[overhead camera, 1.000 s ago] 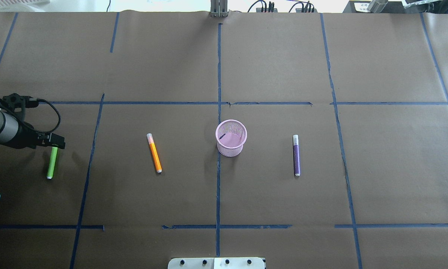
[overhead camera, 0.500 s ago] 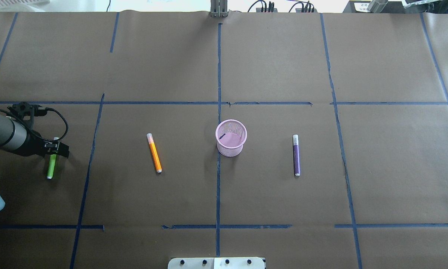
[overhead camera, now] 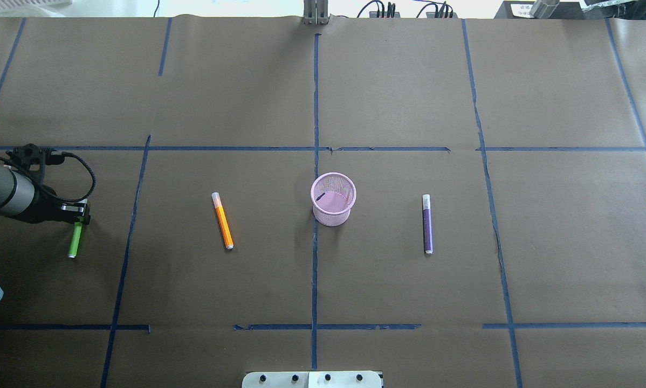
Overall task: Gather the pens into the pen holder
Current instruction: 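Lower the left gripper onto the green marker and grasp it, then carry the green marker with the left gripper and drop it into the pink cup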
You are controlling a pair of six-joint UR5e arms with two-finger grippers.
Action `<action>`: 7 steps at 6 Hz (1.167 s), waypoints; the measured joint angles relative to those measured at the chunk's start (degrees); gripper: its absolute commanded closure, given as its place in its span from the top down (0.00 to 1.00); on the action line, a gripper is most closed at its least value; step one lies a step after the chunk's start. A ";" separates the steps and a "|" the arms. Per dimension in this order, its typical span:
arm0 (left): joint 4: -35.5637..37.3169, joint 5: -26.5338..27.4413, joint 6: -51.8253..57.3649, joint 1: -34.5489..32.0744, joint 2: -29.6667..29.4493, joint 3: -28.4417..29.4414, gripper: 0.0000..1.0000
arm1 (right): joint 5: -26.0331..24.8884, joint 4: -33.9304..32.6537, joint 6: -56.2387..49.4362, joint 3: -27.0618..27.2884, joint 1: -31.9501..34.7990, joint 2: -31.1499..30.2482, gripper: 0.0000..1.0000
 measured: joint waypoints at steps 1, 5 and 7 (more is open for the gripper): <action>0.03 0.31 0.04 -0.45 -0.03 -0.11 0.00 | 0.00 0.00 0.01 0.00 0.00 0.00 1.00; 0.04 2.81 0.09 -1.87 -0.54 -5.39 0.00 | 0.00 -0.02 0.00 -0.01 0.00 -0.04 1.00; -0.24 8.24 1.01 -2.55 -6.62 -11.49 0.00 | 0.00 0.00 0.02 -0.01 0.00 -0.01 1.00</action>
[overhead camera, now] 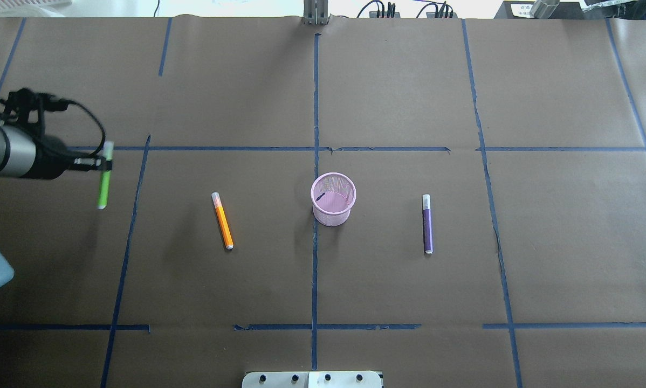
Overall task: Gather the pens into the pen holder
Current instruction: 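Carry the green marker with the left gripper and drop it into the pink cup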
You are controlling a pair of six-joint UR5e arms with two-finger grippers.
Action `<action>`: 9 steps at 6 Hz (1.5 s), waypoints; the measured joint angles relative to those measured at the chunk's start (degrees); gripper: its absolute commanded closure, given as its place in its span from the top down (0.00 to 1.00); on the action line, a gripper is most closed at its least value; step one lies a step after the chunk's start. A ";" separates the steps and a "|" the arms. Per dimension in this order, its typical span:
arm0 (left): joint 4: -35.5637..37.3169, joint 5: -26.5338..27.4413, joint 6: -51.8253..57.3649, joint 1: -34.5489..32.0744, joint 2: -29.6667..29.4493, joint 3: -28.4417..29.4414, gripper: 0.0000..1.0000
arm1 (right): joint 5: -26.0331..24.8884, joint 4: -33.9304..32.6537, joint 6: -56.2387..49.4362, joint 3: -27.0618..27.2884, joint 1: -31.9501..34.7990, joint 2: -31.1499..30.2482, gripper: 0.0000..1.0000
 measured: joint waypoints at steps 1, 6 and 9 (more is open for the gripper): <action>0.00 1.94 -0.18 0.22 -5.22 -1.12 0.00 | 0.00 0.00 0.00 0.00 0.00 0.01 1.00; 17.32 38.75 -15.14 19.49 -27.71 -0.87 0.00 | 0.09 -0.08 0.00 0.00 0.00 0.01 1.00; 23.66 51.34 -24.47 27.85 -38.75 9.66 0.00 | 0.09 -0.09 0.00 0.00 0.00 0.01 1.00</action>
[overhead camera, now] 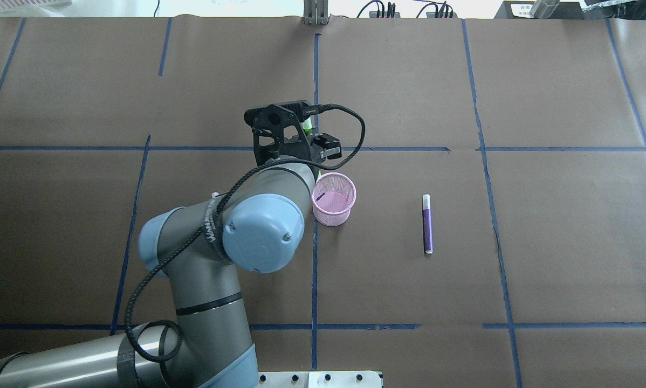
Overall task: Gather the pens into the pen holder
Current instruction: 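Carry the green marker with the left gripper and drop it into the pink cup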
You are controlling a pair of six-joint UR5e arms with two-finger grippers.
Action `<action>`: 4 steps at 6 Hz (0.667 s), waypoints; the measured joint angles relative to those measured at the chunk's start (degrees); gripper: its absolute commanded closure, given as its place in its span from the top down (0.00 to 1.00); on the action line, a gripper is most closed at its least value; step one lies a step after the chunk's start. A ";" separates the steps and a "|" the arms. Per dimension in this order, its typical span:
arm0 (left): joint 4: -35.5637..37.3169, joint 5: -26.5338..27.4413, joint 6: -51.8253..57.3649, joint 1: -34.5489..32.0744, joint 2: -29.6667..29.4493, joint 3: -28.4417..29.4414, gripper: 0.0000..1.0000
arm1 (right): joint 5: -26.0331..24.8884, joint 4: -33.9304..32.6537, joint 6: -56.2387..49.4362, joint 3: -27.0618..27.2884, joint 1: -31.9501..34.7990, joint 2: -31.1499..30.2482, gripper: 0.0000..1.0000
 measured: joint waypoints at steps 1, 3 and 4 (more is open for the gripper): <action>-0.01 1.88 -1.38 1.70 -1.20 2.17 0.00 | 0.00 0.00 0.00 0.00 0.00 0.00 1.00; -0.15 3.47 -2.13 3.20 -1.67 3.85 0.53 | 0.00 0.03 0.00 0.00 0.00 0.00 1.00; -0.34 3.70 -2.04 3.37 -1.84 4.23 1.00 | -0.02 0.04 0.00 0.00 0.00 0.00 1.00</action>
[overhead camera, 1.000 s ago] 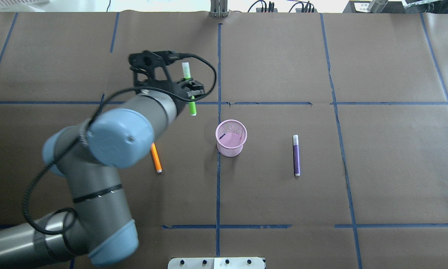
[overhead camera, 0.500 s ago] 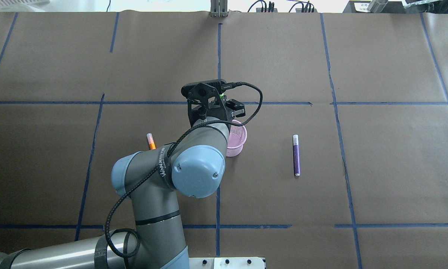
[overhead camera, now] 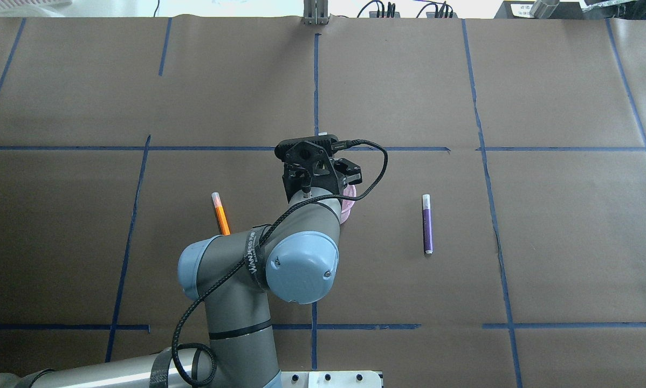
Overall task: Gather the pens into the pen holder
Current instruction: 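Carry the green marker with the left gripper and drop it into the pink cup, then raise the left gripper away from the cup while the right gripper grasps the yellow highlighter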
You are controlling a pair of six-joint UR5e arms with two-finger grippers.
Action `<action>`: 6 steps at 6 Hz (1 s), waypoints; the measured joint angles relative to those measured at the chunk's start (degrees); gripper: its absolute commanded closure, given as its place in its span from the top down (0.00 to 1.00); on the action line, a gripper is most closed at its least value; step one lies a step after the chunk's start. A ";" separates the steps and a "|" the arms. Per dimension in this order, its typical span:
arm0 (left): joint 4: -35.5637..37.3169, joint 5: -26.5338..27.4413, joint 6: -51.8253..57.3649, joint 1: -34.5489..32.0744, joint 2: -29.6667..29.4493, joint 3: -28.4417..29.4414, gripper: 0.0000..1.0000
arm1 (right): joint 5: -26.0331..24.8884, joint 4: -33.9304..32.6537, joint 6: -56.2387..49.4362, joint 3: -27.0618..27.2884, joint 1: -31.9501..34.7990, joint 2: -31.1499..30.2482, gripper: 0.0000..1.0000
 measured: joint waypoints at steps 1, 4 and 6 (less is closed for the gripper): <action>-0.10 -0.01 0.34 0.04 -0.24 0.12 1.00 | -0.04 -0.02 0.00 -0.02 0.00 0.00 1.00; 0.12 -4.43 2.14 -0.50 -0.83 -2.64 1.00 | -0.06 -0.04 0.00 -0.08 0.00 0.00 1.00; 5.96 -20.44 7.35 -4.71 0.98 -8.04 1.00 | -0.04 0.02 -0.02 0.03 0.00 0.06 1.00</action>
